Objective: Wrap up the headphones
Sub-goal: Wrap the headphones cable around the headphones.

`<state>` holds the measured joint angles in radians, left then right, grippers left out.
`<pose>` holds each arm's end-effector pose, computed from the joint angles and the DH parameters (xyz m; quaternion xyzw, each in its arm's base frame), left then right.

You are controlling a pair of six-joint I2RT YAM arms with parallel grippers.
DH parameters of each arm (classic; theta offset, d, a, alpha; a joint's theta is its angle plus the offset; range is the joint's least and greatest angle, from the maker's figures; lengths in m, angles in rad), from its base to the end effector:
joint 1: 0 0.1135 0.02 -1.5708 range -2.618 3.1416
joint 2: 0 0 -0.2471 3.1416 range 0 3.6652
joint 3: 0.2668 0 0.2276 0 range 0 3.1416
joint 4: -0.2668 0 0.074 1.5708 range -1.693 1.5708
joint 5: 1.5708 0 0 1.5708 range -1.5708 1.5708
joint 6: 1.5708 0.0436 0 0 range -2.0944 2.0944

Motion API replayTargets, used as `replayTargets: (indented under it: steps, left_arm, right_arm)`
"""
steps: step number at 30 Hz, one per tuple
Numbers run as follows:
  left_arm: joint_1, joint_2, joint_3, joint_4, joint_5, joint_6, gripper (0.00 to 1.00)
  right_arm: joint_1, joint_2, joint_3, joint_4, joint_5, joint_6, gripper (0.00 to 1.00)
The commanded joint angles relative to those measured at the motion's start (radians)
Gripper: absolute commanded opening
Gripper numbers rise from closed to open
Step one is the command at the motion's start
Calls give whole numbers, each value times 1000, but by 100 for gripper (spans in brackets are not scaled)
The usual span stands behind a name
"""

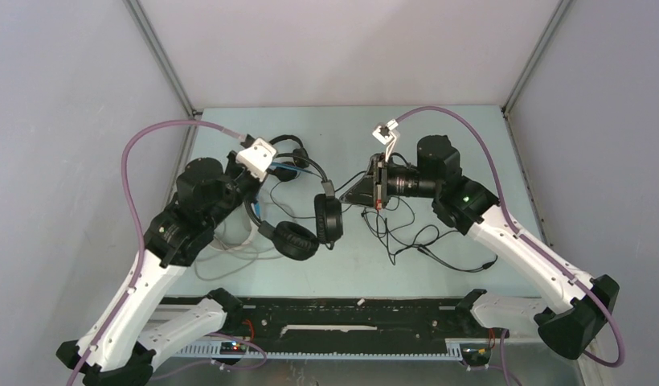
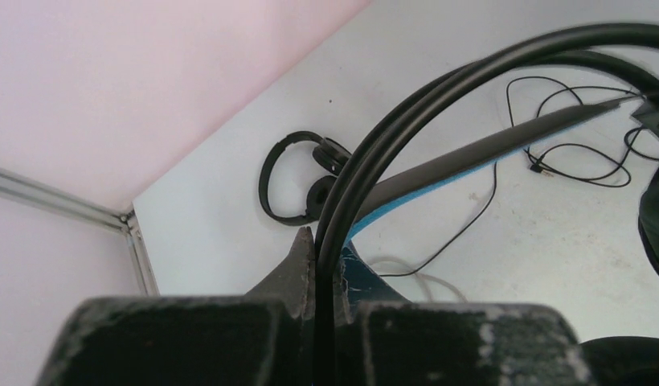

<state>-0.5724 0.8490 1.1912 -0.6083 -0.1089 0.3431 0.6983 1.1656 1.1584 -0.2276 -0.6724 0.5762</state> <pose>0.1342 -0.0809 0.3983 0.3210 0.7264 -0.0264 0.6071 0.1723 0.1801 0.3739 -0.2492 0.7273 0.5561 0.3159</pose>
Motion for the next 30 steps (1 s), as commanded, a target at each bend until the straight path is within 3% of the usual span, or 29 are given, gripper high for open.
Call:
replayTargets:
  steps: [1,7,12,17,22,30]
  left_arm:
    - [-13,-35,-78,153,46,124,0]
    - [-30,-26,-89,195,-16,186,0]
    - [-49,-18,-93,245,-130,144,0]
    - [-50,5,-53,217,-276,19,0]
    - [-50,19,-23,194,-338,-151,0]
    - [-50,9,-40,259,-447,-286,0]
  right_arm:
    - [-14,-18,66,140,-54,160,0]
    - [-11,-19,30,269,-98,281,0]
    - [-2,-4,25,335,-93,333,4]
    - [7,29,25,390,-95,373,15]
    - [38,68,25,458,-60,379,15]
    - [85,108,25,499,-14,374,15]
